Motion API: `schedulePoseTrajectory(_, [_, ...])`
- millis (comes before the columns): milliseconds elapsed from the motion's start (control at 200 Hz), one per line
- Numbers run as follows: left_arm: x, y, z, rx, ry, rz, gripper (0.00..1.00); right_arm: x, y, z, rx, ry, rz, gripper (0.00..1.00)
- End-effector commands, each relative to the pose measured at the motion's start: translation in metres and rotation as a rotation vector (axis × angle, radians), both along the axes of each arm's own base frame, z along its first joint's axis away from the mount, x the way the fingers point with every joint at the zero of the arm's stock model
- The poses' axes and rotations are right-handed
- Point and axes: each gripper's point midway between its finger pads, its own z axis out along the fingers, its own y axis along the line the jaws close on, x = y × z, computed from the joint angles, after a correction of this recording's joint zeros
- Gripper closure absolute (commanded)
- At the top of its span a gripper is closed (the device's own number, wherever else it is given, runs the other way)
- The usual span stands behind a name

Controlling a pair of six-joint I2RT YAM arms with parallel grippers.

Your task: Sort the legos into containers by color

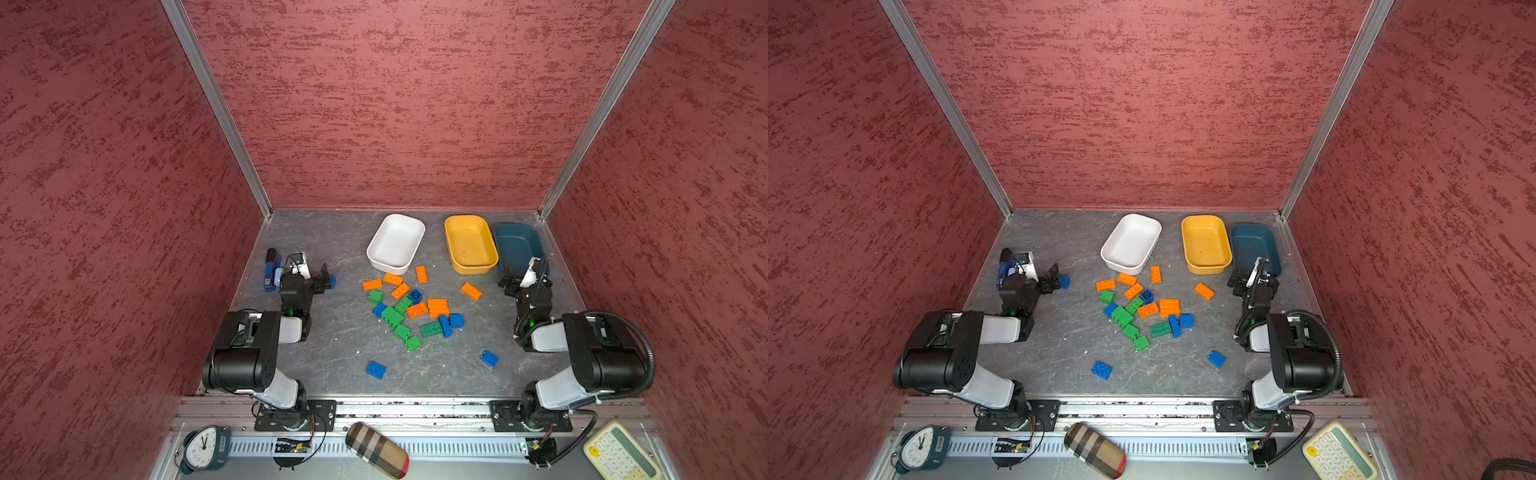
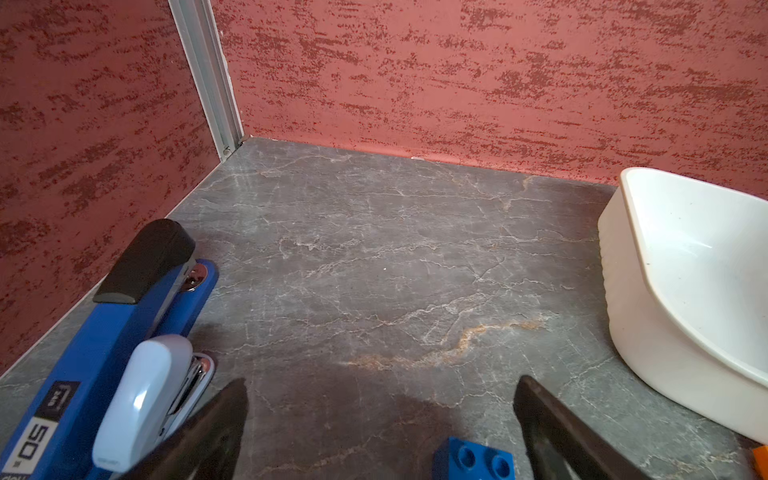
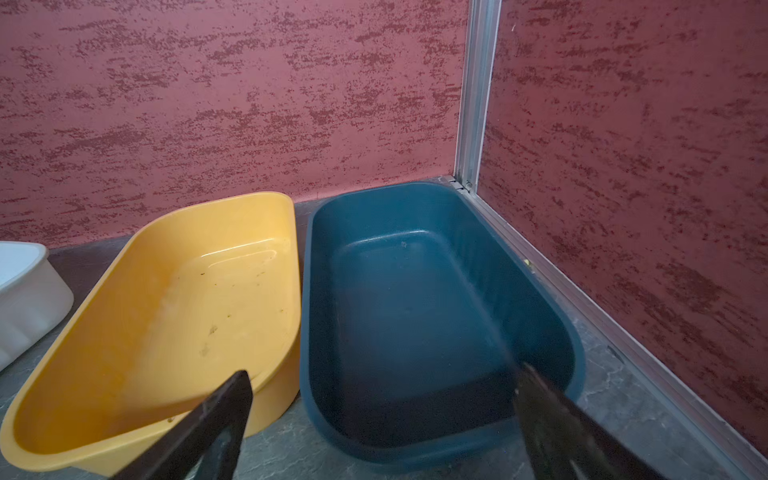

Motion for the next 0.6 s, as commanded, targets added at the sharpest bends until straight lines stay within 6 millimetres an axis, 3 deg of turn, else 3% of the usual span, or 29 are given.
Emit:
schedulePoseTrajectory(0, [0.0017,0.0007,0.0061,0.007,-0.022,0.006,0.01,-0.0012,-0.0016,0.0068,-0.005,-0.03,-0.015,0.01])
schedulePoseTrajectory(596, [0.0021,0.0007,0.0063,0.006,-0.022,0.005,0.01,-0.0004,-0.0013,0.0065,-0.006,-0.027,-0.014,0.01])
